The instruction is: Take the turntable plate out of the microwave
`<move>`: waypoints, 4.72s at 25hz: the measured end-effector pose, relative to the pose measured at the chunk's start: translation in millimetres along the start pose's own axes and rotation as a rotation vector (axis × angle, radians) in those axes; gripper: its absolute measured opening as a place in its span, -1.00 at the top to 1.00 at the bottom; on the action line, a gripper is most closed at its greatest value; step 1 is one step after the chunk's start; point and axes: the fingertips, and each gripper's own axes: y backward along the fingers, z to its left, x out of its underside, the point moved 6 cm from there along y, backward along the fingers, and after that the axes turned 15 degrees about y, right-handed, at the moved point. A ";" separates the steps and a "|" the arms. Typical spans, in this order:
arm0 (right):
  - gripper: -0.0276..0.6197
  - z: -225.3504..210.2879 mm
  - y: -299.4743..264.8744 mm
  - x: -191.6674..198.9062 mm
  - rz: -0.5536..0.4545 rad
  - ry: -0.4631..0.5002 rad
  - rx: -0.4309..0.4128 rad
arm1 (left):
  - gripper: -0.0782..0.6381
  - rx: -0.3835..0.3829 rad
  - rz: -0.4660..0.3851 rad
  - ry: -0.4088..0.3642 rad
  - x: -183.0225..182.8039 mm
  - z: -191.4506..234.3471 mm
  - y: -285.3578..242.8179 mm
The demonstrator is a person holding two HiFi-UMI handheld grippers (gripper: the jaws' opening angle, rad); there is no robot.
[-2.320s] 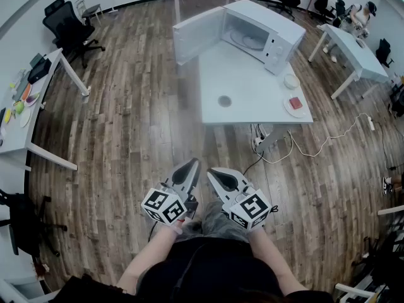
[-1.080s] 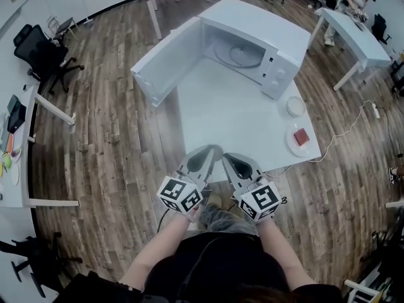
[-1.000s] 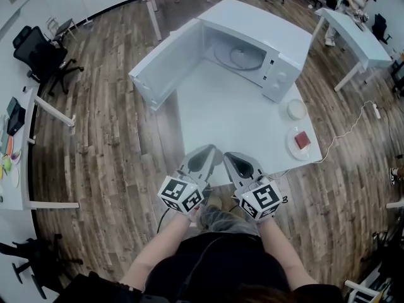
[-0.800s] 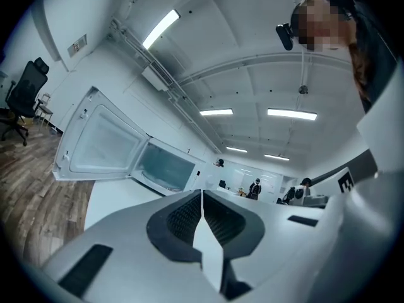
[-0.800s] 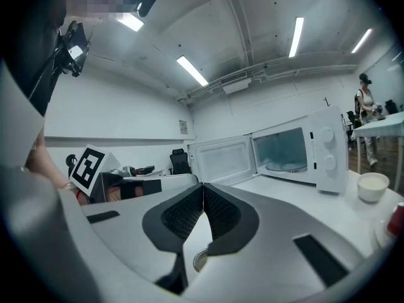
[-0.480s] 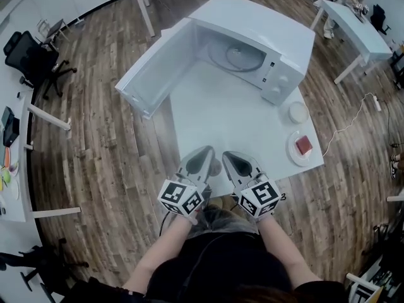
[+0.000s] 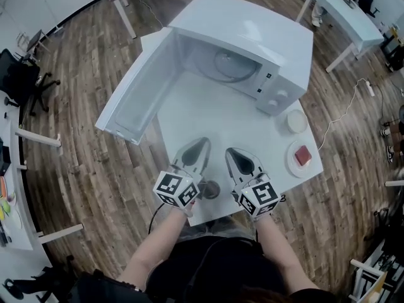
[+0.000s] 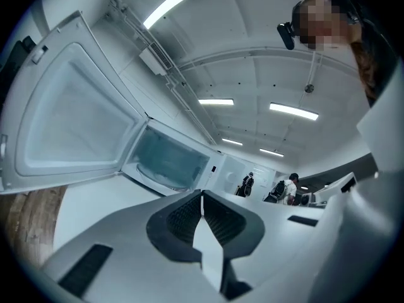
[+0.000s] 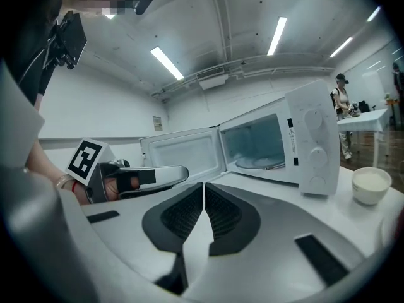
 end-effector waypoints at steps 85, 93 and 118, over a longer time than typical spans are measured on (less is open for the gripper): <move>0.77 -159.3 -167.3 52.1 -0.172 -1.379 0.134 | 0.43 -0.127 0.064 0.830 -37.2 153.7 -202.7; 0.77 -153.4 -163.8 52.2 -0.146 -1.387 0.095 | 0.61 -0.114 0.007 0.932 -37.2 159.5 -203.5; 0.76 -179.0 -167.2 54.8 -0.252 -1.327 0.253 | 0.66 -0.081 -0.023 1.010 -28.8 152.5 -188.8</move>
